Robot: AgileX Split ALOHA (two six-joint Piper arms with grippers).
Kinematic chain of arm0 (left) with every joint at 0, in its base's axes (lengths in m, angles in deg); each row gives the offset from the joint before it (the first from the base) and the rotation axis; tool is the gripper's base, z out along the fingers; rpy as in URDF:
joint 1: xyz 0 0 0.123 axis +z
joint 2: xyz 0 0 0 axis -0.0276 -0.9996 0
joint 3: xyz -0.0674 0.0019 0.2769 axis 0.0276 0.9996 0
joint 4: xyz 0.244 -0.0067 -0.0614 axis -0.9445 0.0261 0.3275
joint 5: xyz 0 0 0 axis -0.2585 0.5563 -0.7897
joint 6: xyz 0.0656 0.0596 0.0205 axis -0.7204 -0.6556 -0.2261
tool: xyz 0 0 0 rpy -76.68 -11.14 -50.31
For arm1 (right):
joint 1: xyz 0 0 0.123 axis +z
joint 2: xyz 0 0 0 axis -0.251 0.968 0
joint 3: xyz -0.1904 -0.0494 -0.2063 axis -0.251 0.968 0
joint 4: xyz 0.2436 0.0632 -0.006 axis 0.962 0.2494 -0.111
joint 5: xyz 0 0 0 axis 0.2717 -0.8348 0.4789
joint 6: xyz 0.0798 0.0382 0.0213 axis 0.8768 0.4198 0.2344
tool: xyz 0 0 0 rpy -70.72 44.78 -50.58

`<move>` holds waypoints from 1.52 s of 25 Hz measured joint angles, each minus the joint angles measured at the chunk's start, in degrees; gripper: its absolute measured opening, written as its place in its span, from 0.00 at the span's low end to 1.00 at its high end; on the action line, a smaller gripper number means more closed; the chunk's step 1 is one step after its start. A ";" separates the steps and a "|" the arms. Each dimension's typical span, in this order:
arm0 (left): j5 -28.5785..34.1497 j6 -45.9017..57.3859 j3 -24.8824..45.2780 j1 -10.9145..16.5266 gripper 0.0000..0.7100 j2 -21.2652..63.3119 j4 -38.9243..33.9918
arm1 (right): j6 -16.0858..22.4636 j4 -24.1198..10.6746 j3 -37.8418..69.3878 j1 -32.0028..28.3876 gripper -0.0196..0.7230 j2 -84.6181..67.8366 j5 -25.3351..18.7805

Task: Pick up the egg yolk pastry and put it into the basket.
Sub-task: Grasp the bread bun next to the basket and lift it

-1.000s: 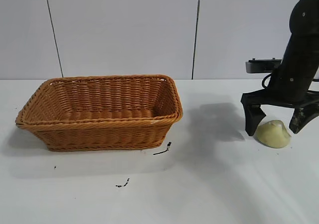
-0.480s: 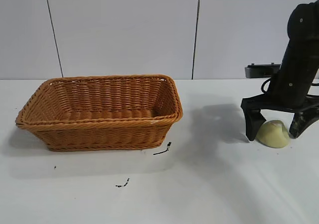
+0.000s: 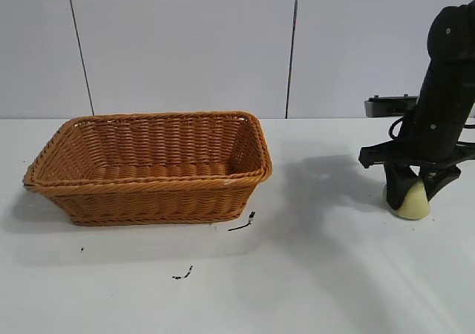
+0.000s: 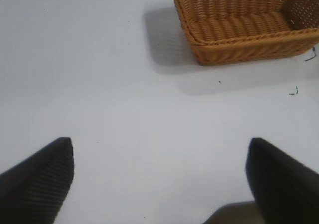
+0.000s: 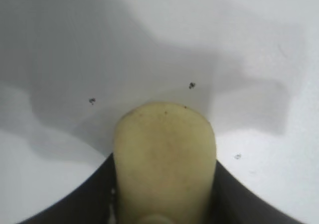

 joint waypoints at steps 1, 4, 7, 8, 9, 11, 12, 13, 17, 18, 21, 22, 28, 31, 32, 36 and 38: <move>0.00 0.00 0.00 0.00 0.98 0.00 0.00 | 0.00 0.00 0.00 0.00 0.30 0.00 0.00; 0.00 0.00 0.00 0.00 0.98 0.00 0.00 | 0.00 0.00 0.00 0.00 0.28 0.00 0.00; 0.00 0.00 0.00 0.00 0.98 0.00 0.00 | 0.00 0.00 0.00 0.00 0.28 -0.06 0.00; 0.00 0.00 0.00 0.00 0.98 0.00 0.00 | 0.00 0.00 0.00 0.00 0.28 -0.06 0.00; 0.00 0.00 0.00 0.00 0.98 0.00 0.00 | 0.00 0.00 0.00 0.00 0.28 -0.06 0.00; 0.00 0.00 0.00 0.00 0.98 0.00 0.00 | 0.00 0.00 -0.13 0.00 0.27 -0.06 0.00; 0.00 0.00 0.00 0.00 0.98 0.00 0.00 | 0.00 0.00 -0.13 0.00 0.26 -0.06 0.00; 0.00 0.00 0.00 0.00 0.98 0.00 0.00 | 0.00 0.00 -0.20 0.00 0.26 -0.06 -0.06; 0.00 0.00 0.00 0.00 0.98 0.00 0.00 | 0.00 -0.07 -0.31 0.00 0.21 -0.17 -0.18; 0.00 0.00 0.00 0.00 0.98 0.00 0.00 | 0.00 -0.07 -0.31 0.00 0.21 -0.24 -0.26; 0.00 0.00 0.00 0.00 0.98 0.00 0.00 | 0.00 -0.16 -0.31 0.00 0.21 -1.07 -0.79; 0.00 0.00 0.00 0.00 0.98 0.00 0.00 | 0.00 -0.20 -0.52 0.00 0.21 -1.44 -1.45; 0.00 0.00 0.00 0.00 0.98 0.00 0.00 | 0.05 -0.22 -9.39 0.00 0.21 -6.91 -9.66; 0.00 0.00 0.00 0.00 0.98 0.00 0.00 | 0.12 -0.05 -16.40 0.00 0.20 -7.43 -16.79; 0.00 0.00 0.00 0.00 0.98 0.00 0.00 | 0.12 -0.05 -18.30 0.00 0.20 -7.43 -18.03; 0.00 0.00 0.00 0.00 0.98 0.00 0.00 | 0.25 0.66 -23.65 0.34 0.20 -7.38 -20.10; 0.00 0.00 0.00 0.00 0.98 0.00 0.00 | 0.25 0.73 -26.04 1.31 0.20 -7.03 -20.83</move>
